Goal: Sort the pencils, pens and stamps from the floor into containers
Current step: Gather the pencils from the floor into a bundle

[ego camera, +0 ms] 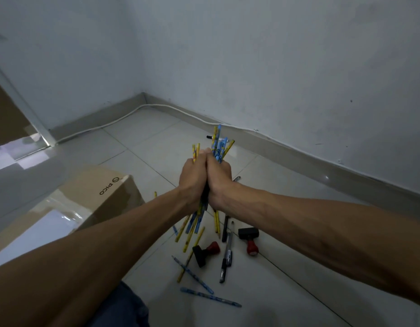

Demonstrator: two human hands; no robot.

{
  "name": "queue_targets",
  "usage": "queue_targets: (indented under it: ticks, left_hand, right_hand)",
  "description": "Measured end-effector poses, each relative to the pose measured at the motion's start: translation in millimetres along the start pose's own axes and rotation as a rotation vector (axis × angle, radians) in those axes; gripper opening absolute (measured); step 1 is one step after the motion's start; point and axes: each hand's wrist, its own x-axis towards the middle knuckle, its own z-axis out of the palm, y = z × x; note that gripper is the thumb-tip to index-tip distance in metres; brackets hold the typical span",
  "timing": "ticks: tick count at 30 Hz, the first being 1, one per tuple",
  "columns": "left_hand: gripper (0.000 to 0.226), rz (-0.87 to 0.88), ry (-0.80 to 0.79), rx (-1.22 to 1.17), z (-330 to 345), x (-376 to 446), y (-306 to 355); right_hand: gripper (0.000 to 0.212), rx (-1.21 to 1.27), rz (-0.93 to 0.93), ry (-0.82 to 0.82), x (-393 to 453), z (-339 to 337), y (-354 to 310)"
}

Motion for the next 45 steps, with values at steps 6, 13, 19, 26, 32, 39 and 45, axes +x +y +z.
queue_targets:
  ticks: [6, 13, 19, 26, 32, 39, 45]
  left_hand:
    - [0.043, 0.028, 0.061, 0.159, -3.7, 11.9, -6.6]
    - [0.045, 0.114, 0.122, 0.299, 2.4, -6.5, 5.5]
    - [0.07, -0.01, 0.063, 0.268, 7.5, -17.9, 2.1]
    - [0.108, -0.069, -0.047, 0.115, 0.2, -15.9, 1.3]
    - [0.041, -0.102, 0.096, -0.054, -7.0, -3.1, -1.4]
    - [0.032, -0.03, 0.252, -0.166, -22.2, 13.2, 15.3]
    - [0.03, 0.038, 0.206, -0.203, -35.5, 11.7, 23.7]
  right_hand:
    - [0.055, 0.066, 0.037, -0.084, -11.8, 8.0, -4.2]
    - [0.047, -0.047, 0.01, -0.207, -15.6, -4.9, -21.5]
    - [0.073, -0.071, -0.003, -0.296, -15.5, -12.8, -26.9]
    - [0.081, 0.22, 0.144, -0.219, -16.5, -4.4, -31.7]
    - [0.101, 0.196, 0.234, -0.286, -23.2, -4.9, -34.3]
    - [0.075, -0.139, 0.318, -0.231, -20.8, -16.6, -25.8]
    - [0.073, -0.269, 0.54, -0.226, -28.1, -37.1, 14.1]
